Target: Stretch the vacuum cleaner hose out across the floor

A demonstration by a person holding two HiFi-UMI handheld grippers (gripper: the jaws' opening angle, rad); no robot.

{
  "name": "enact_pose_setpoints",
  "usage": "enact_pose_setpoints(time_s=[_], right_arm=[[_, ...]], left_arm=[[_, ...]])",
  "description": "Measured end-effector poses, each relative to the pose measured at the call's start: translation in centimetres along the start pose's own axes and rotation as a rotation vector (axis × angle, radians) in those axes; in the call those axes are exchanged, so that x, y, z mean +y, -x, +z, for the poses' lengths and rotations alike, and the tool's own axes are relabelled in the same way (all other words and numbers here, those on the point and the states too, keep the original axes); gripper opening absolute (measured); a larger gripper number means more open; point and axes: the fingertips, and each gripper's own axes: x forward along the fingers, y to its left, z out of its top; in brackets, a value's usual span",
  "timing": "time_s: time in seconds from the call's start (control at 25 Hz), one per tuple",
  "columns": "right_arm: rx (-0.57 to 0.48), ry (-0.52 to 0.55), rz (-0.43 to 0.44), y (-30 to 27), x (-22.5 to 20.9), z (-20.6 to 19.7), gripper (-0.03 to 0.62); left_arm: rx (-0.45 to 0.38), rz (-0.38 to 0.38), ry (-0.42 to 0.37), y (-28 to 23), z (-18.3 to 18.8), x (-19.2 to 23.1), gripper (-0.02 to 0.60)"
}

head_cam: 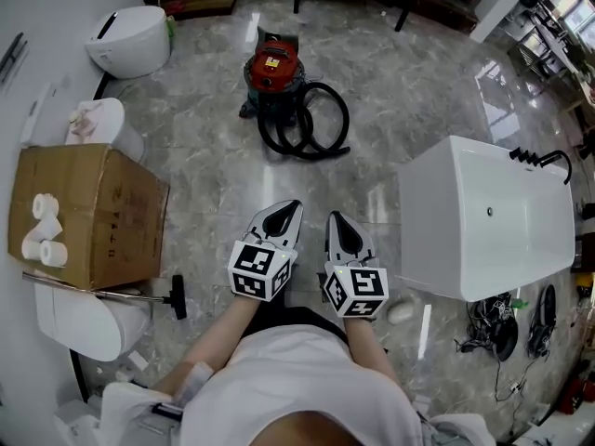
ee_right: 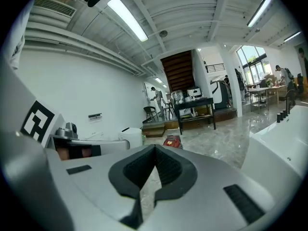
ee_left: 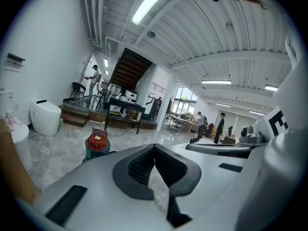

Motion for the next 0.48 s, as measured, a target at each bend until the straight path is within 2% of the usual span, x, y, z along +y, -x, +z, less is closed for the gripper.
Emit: enact_pose_setpoints(time_s=[0.24,0.48], right_arm=[[0.003,-0.005,-0.029,-5.1,-2.3,2.0,0.008],[0.0,0.0,-0.018,-10.6,-2.8,3.5,0.008]], left_arm=[[0.001,-0.016,0.003,-4.3,2.4,3.1,0.008],[0.0,-0.013,-0.001,-7.9,4.4,7.1,0.008]])
